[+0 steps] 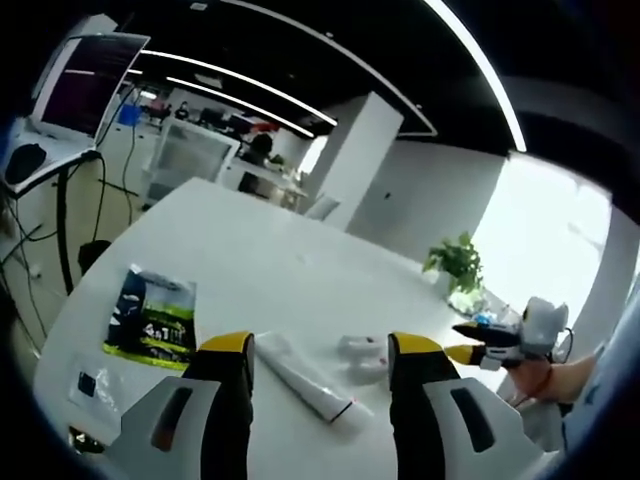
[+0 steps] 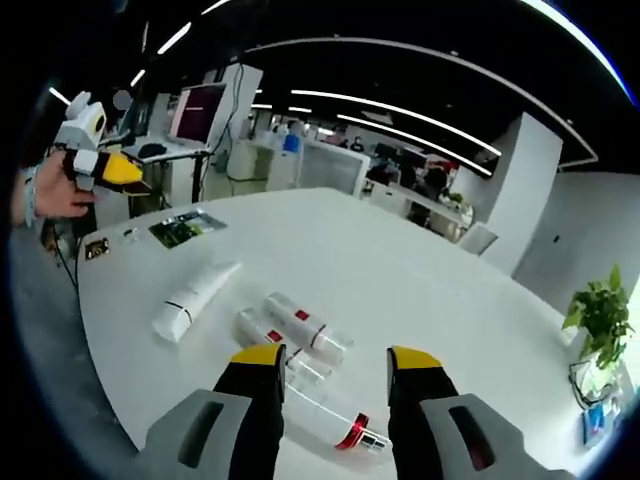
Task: Arrange the skincare products in the storage area until every visible bottle or jar stands upright without overlapping.
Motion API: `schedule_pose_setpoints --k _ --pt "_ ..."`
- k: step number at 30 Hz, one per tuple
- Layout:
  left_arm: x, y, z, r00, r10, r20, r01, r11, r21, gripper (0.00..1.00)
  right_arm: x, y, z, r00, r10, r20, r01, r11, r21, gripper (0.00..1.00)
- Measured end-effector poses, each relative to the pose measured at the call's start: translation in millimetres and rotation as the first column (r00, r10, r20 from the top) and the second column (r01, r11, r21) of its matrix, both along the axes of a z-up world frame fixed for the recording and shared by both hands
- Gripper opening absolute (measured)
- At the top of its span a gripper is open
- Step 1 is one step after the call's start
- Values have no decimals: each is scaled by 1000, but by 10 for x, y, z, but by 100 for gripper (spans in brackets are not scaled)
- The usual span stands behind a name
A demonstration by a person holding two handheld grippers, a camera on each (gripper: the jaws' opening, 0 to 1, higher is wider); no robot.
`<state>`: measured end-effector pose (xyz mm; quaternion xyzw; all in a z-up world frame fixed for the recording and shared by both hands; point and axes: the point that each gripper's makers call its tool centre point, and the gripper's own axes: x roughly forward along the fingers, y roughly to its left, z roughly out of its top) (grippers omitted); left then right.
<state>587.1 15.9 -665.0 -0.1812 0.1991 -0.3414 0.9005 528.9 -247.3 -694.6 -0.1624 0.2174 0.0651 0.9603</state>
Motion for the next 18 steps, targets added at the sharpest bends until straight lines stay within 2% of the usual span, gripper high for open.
schedule_pose_setpoints --k 7,16,18 --pt "-18 -15 -24 1000 -9 10 9 999 31 49 -17 -50 18 1000 -23 4 22 999 48 37" --pt "6 17 -25 1000 2 15 -3 999 35 49 -12 -128 78 998 -54 24 52 996 72 37" --pt "24 43 -14 999 15 29 -16 999 47 50 -9 -172 101 997 -75 31 72 992 100 37"
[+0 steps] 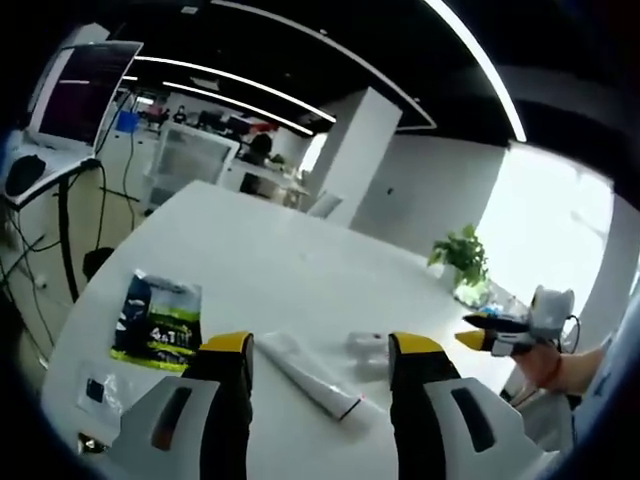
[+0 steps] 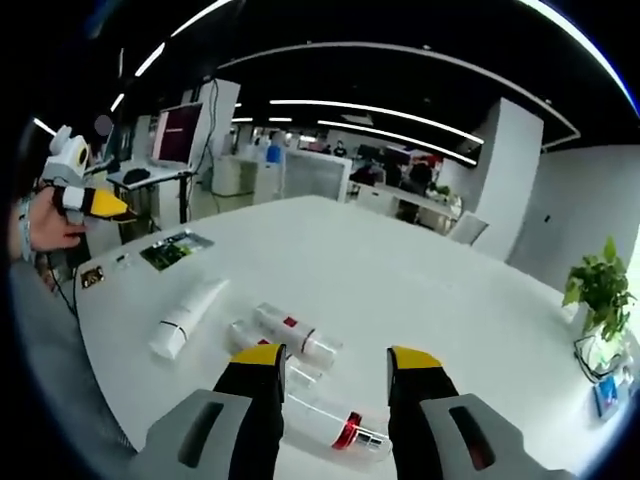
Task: Arrange the skincare products in the storage area until every visible bottle or jar stands upright without overlapping.
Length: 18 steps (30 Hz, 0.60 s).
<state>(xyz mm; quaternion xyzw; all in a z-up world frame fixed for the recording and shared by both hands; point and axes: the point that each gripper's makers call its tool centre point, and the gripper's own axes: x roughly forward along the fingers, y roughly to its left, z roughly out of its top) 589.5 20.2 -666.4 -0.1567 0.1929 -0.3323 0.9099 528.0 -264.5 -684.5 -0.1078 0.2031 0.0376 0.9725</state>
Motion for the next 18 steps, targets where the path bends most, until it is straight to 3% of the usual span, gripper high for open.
schedule_pose_setpoints --k 6,11,18 --pt "40 32 77 995 26 92 -32 997 70 53 -6 -60 93 999 -36 40 33 997 75 38" --pt "33 -16 43 993 1 117 -16 991 132 56 -6 -119 145 996 -70 63 60 989 138 39" --pt "-72 -196 -69 984 -123 128 88 965 248 54 -3 -145 154 994 -85 64 74 984 163 38"
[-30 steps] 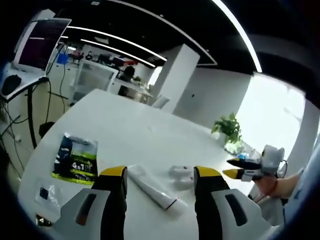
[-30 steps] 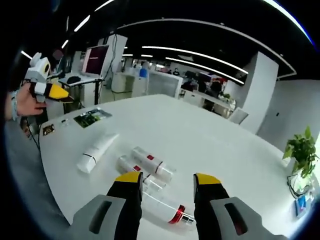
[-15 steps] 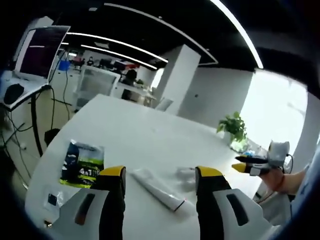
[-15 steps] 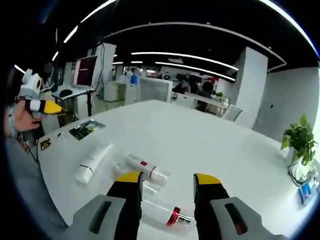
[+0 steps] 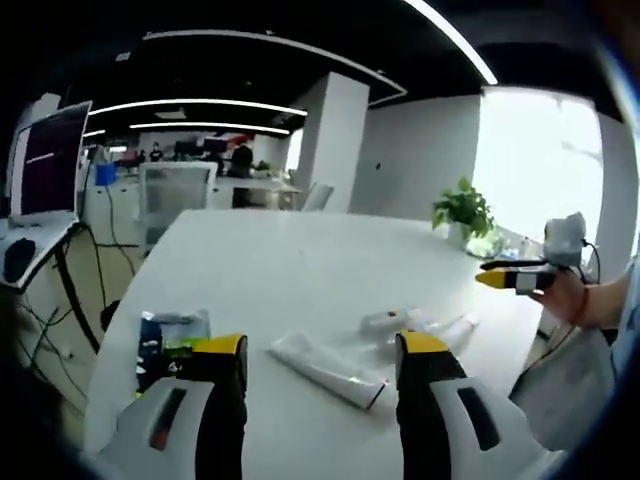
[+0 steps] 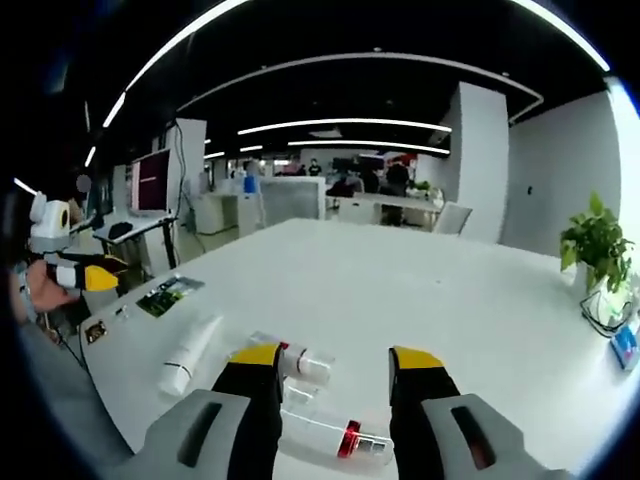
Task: Arrange the skincare products in the storage area until every visible bottle or jar stands upright without overlapping.
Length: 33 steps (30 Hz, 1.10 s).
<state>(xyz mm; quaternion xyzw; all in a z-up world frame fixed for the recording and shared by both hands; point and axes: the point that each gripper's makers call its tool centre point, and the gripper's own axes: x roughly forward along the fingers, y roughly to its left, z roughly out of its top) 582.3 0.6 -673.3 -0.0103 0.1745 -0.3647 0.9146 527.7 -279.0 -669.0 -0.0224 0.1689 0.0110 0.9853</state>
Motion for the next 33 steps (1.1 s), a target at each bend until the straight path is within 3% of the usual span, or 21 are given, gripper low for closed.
schedule_pose_setpoints --k 8,15,21,23,28,33 --pt "-110 -259 -69 993 -114 -27 115 991 61 52 -4 -6 14 1000 3 3 -3 1000 -20 37" --pt "-207 -561 0 969 -248 -27 249 963 104 51 -1 -8 6 1000 4 0 -4 999 -36 35" --pt "-303 -884 -154 921 -386 -41 385 896 219 52 -12 -13 -13 1000 -2 -10 2 998 -56 34" --pt "-329 -991 -206 910 -412 -52 413 883 223 52 -17 -53 -29 1000 -17 -20 15 996 -92 33" --pt "-394 -1215 -335 872 -483 -77 486 835 259 51 -20 -69 -20 1000 -25 -15 23 995 -93 33" --pt "-474 -1436 -468 821 -561 -106 564 769 300 46 -22 -105 -26 999 -34 -18 32 994 -108 32"
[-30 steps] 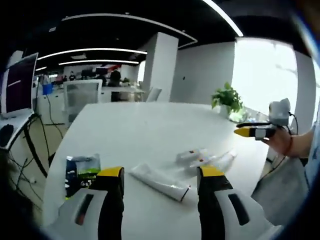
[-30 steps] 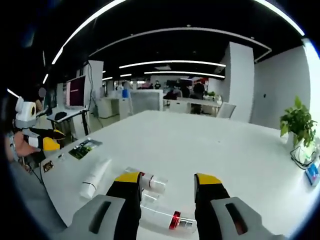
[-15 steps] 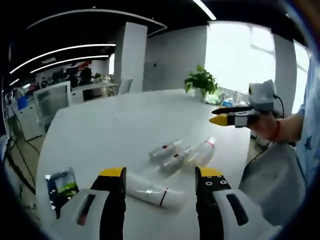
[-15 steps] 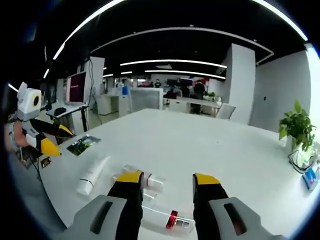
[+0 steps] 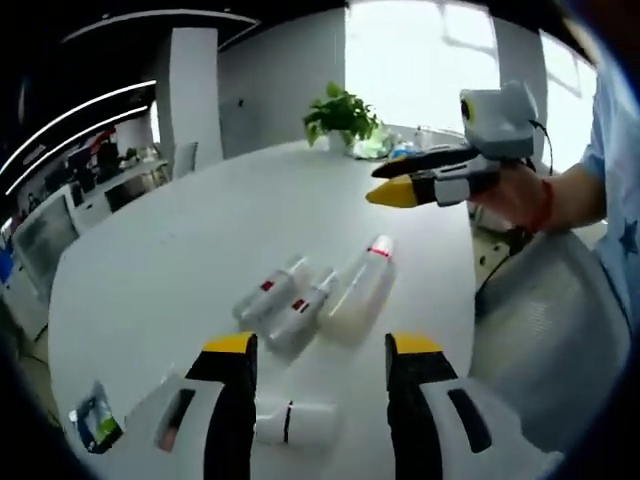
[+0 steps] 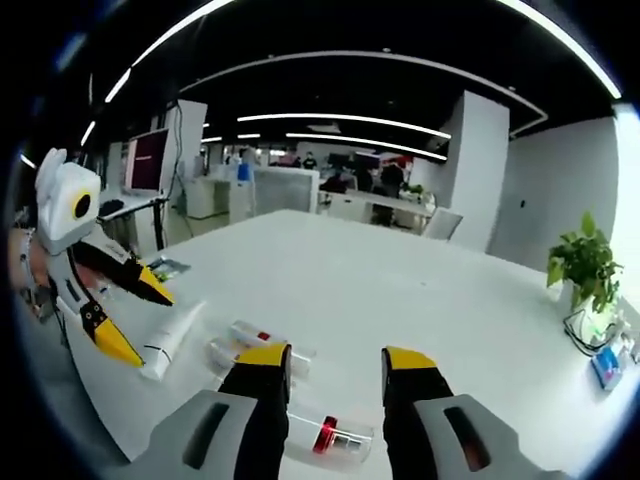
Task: Arrange the skincare products in the storage area until every visible bottle or jar stands upright without overlapping.
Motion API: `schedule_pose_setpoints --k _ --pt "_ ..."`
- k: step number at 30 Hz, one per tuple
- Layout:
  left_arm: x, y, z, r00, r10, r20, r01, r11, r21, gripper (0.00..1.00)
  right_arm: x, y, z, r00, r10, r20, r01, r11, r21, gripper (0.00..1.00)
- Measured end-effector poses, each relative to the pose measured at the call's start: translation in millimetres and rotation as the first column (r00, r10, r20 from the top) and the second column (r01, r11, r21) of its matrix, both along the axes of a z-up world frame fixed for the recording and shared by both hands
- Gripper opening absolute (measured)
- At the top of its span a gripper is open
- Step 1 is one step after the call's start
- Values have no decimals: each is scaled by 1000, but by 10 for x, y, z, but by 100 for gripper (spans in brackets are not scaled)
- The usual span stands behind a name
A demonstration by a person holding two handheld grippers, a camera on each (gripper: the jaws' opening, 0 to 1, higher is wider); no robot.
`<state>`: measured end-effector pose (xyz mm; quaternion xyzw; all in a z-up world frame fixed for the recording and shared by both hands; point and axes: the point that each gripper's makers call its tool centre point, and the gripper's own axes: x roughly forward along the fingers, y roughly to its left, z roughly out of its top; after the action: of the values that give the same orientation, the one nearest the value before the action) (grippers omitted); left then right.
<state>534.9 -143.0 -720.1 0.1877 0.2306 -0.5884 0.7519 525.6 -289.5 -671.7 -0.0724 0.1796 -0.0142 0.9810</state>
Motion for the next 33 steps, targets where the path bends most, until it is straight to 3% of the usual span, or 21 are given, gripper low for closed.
schedule_pose_setpoints --k 7,15,19,21,23,26,33 --pt "-15 -250 -159 996 -90 11 89 994 65 43 -1 -52 -28 1000 -16 -11 16 1000 -2 31" --pt "3 -561 -344 978 -208 9 205 970 133 41 -17 -100 -82 999 -31 -36 30 999 -26 29" --pt "-19 -735 -389 962 -274 0 272 956 111 39 -21 -113 -108 998 -34 -47 32 999 -35 29" --pt "-38 -775 -465 954 -299 -18 298 946 124 37 -23 -124 -122 998 -36 -53 34 999 -40 29" --pt "-33 -765 -563 946 -325 -8 321 930 180 33 -26 -132 -137 998 -39 -59 36 998 -42 29" --pt "-6 -811 -575 940 -340 33 327 924 197 32 -25 -139 -154 997 -41 -67 38 998 -49 28" --pt "-7 -864 -643 925 -377 47 356 904 239 32 -16 -134 -200 995 -43 -86 39 998 -53 28"
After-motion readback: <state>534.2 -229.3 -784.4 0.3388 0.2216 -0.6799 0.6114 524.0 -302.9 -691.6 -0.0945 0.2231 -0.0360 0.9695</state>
